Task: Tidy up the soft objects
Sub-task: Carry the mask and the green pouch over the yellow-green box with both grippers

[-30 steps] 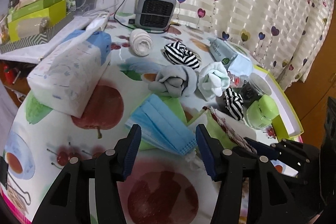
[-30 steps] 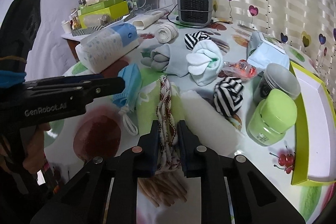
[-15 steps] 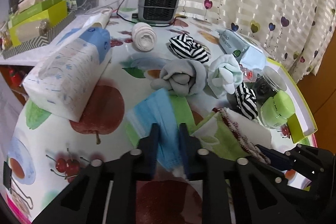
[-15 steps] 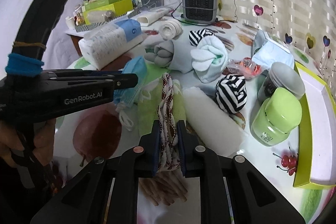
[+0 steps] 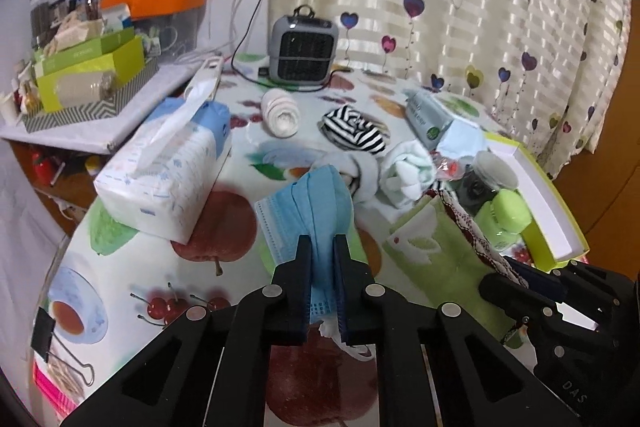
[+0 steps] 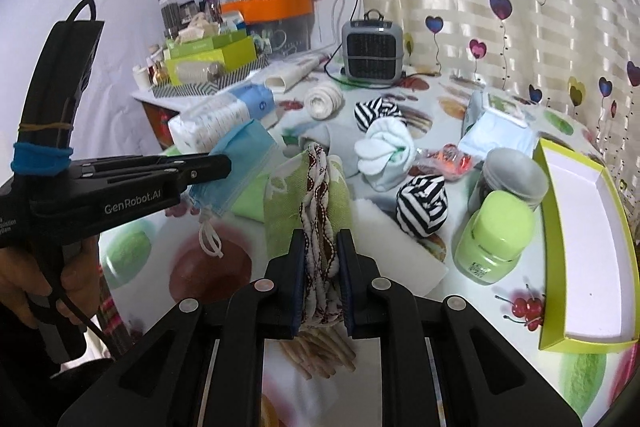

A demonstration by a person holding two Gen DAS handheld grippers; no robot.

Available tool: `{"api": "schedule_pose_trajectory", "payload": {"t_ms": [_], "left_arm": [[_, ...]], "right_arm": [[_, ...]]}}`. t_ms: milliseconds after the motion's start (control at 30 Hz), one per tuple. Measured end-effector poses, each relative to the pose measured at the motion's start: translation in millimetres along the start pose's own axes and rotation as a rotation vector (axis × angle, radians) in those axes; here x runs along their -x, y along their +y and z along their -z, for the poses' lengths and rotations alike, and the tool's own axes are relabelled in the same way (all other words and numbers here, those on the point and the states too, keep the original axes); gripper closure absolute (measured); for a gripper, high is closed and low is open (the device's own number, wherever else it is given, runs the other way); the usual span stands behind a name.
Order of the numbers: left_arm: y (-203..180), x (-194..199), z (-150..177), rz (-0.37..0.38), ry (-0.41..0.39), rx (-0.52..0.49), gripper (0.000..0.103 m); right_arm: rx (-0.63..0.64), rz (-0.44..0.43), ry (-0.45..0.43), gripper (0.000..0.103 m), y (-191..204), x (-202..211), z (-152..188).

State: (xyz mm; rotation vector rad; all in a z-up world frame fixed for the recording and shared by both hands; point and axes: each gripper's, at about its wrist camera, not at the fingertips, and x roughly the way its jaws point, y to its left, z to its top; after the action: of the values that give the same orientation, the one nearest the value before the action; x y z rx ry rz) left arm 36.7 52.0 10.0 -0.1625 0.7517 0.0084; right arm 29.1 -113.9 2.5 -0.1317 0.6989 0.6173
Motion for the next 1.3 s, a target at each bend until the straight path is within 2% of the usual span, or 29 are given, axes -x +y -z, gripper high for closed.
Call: {"api": "schedule_pose_trajectory", "payload": {"t_ms": [267,700,967,1300], "left_arm": [[-21.0,18.6,-8.1,0.028,-0.04,-0.032,0.093],[-87.7,20.8,-28.3,0.142,-0.082,-0.142,0.093],[-145.7,1.8,-37.7,0.245,-0.064,-0.222,0.093],[-212.5,-28.9,-40.1,0.335,-0.012,-0.304,0.094]], "right_arm": [[-0.049,0.008,-0.085,0.088,-18.3,30.8,-5.9],[-0.203,0.146,-0.173,0.087,-90.2,77.3,-0.6],[-0.324,0.254,-0.174,0.087,-148.8,92.8,15.9],[-0.44,0.327,-0.136,0.087,-206.1,91.2,39.2]]}}
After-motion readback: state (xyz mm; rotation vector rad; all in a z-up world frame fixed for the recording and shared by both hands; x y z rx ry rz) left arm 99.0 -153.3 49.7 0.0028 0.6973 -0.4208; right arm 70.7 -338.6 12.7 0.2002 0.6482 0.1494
